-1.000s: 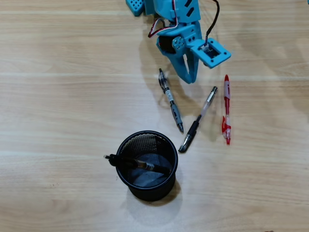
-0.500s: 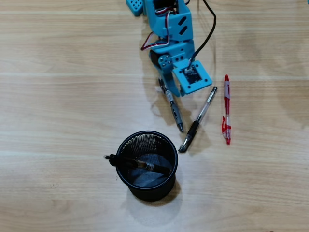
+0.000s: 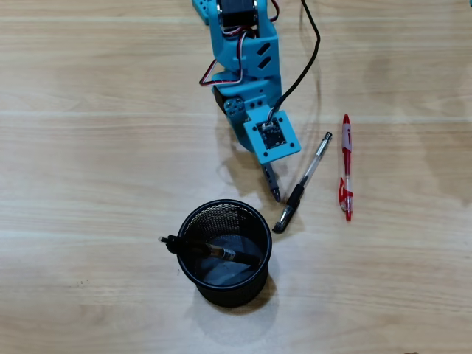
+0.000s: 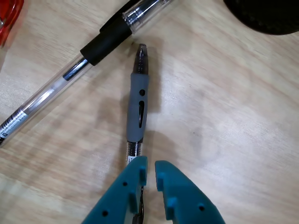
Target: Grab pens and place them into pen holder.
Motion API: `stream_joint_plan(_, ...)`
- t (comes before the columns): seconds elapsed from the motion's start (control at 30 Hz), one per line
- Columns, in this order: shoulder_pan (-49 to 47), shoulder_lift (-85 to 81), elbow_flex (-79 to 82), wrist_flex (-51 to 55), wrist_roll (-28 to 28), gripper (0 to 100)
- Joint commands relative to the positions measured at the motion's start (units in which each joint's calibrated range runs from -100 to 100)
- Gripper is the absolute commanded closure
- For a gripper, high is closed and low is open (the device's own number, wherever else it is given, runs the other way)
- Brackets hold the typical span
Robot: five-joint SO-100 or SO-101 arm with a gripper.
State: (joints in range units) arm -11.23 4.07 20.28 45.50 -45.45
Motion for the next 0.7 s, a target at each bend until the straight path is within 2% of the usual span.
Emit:
stream_joint_plan(0.0, 0.02, 0.42, -3.38, 0.52, -0.24, 97)
stream_joint_plan(0.27, -0.43, 0.67, -6.72, 10.93, -2.22, 88)
stream_joint_plan(0.67, -2.16, 4.96, -8.43, 10.93, -3.44, 88)
